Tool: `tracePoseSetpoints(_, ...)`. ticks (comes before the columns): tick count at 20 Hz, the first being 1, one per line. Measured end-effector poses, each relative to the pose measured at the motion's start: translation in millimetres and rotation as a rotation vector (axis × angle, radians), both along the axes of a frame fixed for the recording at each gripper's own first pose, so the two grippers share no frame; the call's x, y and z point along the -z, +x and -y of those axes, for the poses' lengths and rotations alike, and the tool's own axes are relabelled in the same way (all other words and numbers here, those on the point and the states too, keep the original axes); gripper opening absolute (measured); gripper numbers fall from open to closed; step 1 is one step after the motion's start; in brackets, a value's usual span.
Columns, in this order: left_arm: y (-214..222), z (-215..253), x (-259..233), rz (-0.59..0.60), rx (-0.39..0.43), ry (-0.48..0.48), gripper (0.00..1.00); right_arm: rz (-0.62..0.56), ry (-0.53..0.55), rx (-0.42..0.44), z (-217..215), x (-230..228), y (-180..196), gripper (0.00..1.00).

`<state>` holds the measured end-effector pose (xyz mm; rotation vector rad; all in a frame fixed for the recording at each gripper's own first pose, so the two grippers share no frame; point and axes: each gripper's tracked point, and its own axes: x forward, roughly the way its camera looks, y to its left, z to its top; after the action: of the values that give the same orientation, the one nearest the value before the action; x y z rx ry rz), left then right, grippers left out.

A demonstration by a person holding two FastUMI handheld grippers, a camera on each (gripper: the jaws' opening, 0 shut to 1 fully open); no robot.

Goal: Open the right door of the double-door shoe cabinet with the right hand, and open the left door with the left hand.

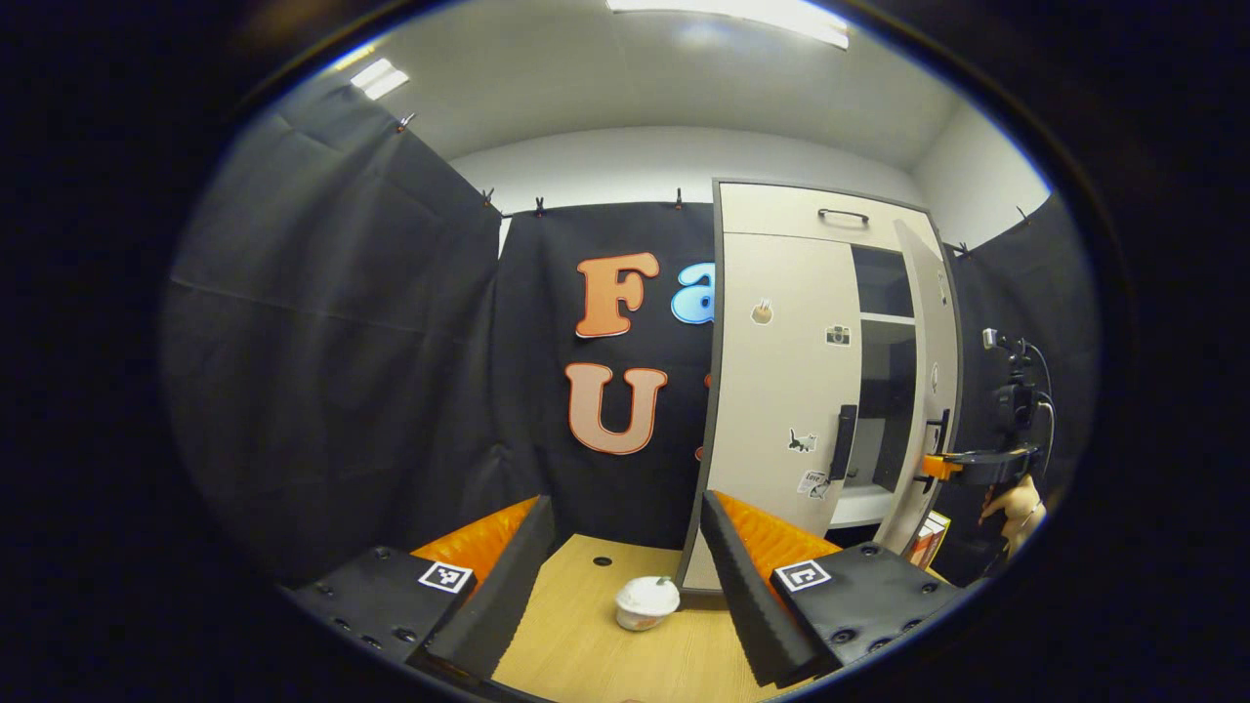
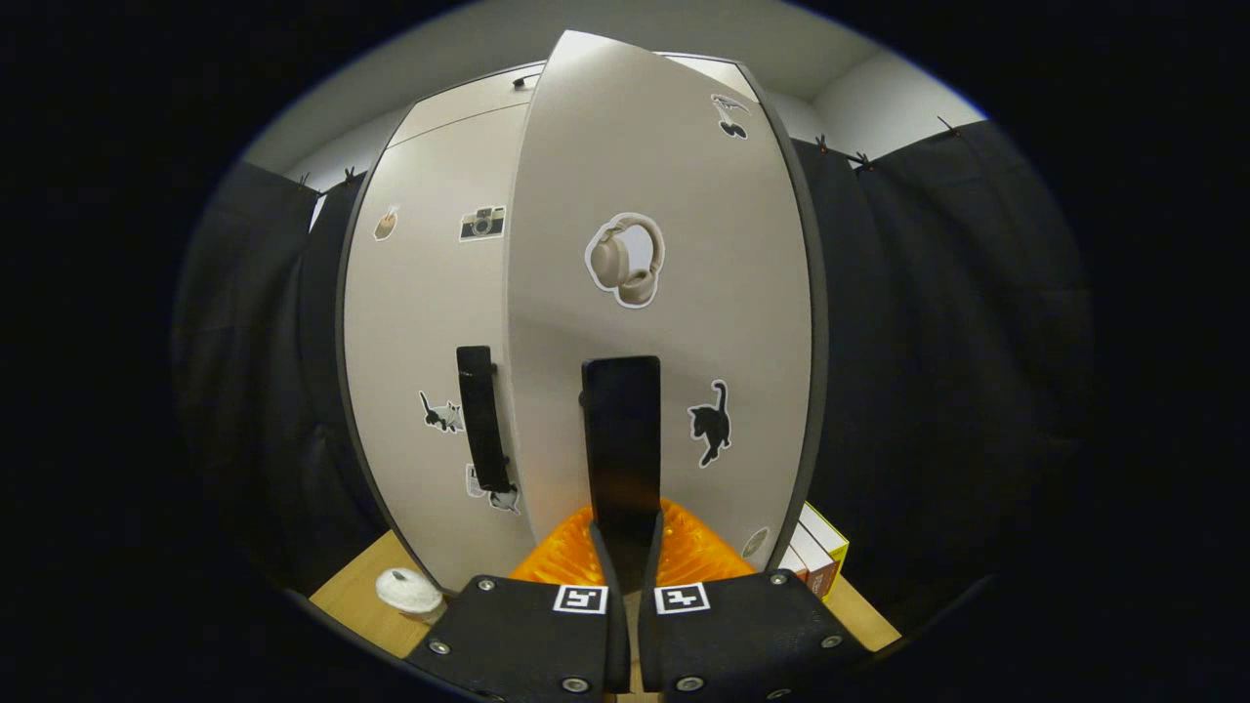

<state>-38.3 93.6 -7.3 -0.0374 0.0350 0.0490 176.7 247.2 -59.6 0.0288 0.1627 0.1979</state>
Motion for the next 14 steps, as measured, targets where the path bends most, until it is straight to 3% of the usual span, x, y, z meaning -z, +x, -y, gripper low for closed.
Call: tracePoseSetpoints(14, -15.1, 41.1, -10.0, 0.008, 0.014, 0.017, 0.96, 0.031, -0.001, 0.033, 34.8, -3.8, -11.9, 0.02)
